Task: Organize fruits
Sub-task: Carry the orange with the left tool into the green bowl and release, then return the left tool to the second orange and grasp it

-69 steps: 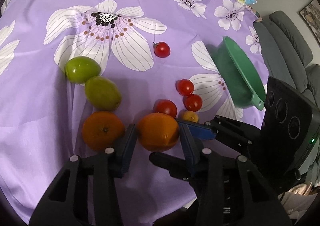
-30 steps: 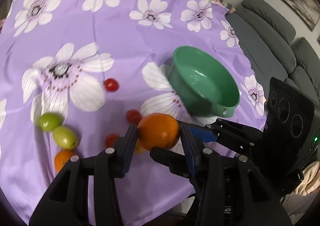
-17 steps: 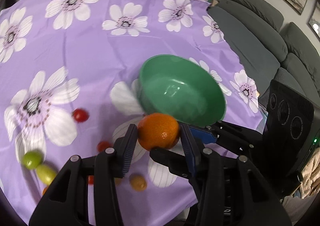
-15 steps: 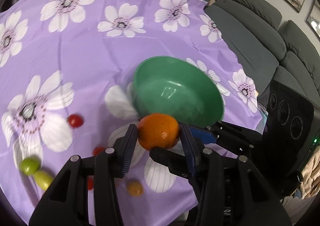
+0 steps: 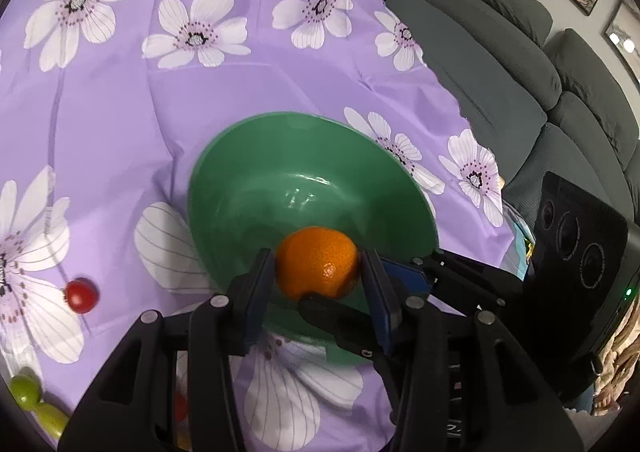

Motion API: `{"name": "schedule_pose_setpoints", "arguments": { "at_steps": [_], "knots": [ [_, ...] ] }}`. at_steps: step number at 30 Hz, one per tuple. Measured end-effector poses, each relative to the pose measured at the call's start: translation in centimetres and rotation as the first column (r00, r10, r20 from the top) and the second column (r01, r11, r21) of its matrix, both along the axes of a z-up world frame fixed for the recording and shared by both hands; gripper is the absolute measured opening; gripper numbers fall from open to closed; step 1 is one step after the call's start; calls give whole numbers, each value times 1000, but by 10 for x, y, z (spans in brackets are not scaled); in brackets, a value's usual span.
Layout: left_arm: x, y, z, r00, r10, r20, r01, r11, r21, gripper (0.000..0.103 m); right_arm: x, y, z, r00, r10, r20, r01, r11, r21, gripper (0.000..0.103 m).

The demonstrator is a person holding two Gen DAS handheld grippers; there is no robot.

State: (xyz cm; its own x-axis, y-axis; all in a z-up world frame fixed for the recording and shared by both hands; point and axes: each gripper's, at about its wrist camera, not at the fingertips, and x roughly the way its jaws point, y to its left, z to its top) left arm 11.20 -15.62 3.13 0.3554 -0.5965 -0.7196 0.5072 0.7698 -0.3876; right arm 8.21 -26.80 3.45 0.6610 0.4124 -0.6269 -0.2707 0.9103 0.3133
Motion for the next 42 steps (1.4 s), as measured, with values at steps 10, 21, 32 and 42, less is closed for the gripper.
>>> {"name": "schedule_pose_setpoints", "arguments": {
  "at_steps": [10, 21, 32, 42],
  "knots": [
    [2, -8, -7, 1000, 0, -27, 1, 999, 34, 44, 4, -6, -6, 999, -16, -38, 16, 1000, -21, 45],
    [-20, 28, 17, 996, 72, 56, -75, 995, 62, 52, -15, -16, 9, 999, -43, -3, 43, 999, -18, 45],
    [-59, 115, 31, 955, 278, 105, -288, 953, 95, 54, -31, 0, 25, 999, 26, 21, -26, 1000, 4, 48],
    [-95, 201, 11, 861, 505, 56, -508, 853, 119, 60, -39, 56, 20, 977, 211, 0, -211, 977, -21, 51]
  ]
}}
